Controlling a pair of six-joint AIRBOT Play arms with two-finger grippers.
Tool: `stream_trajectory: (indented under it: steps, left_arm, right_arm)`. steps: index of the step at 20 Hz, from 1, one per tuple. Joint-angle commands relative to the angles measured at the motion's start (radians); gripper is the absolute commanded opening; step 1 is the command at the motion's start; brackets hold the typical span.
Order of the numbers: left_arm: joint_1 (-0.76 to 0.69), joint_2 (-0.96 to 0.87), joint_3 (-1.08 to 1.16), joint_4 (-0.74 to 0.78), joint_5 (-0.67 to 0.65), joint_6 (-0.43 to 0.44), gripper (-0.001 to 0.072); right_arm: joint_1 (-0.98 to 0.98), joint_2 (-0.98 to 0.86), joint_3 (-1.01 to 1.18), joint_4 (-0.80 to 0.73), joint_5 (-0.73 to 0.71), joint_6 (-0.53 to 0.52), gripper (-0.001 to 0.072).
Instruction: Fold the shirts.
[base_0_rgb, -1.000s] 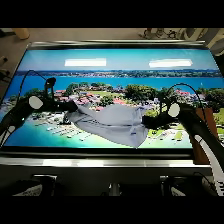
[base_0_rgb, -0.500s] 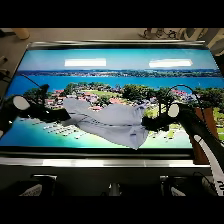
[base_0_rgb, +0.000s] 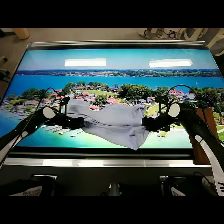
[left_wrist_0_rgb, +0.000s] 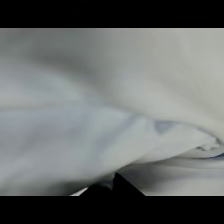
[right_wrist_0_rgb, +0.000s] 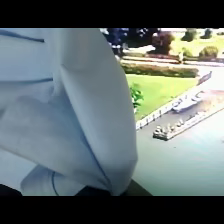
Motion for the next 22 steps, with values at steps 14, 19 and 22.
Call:
stream_trajectory:
  steps: [14, 19, 22]
  left_arm:
    - [0.011, 0.77, 0.99, 0.476, -0.159, -0.144, 0.0037]
    - [0.011, 0.724, 0.989, 0.663, -0.175, -0.137, 0.0037]
    - [0.011, 0.621, 0.923, 0.725, -0.319, -0.136, 0.0037]
  right_arm:
    - [0.0, 0.584, 0.83, -0.15, 0.027, -0.009, 0.0017]
    - [0.0, 0.545, 0.83, -0.167, 0.23, 0.012, 0.0017]
    - [0.0, 0.418, 0.819, -0.17, 0.411, 0.013, 0.0017]
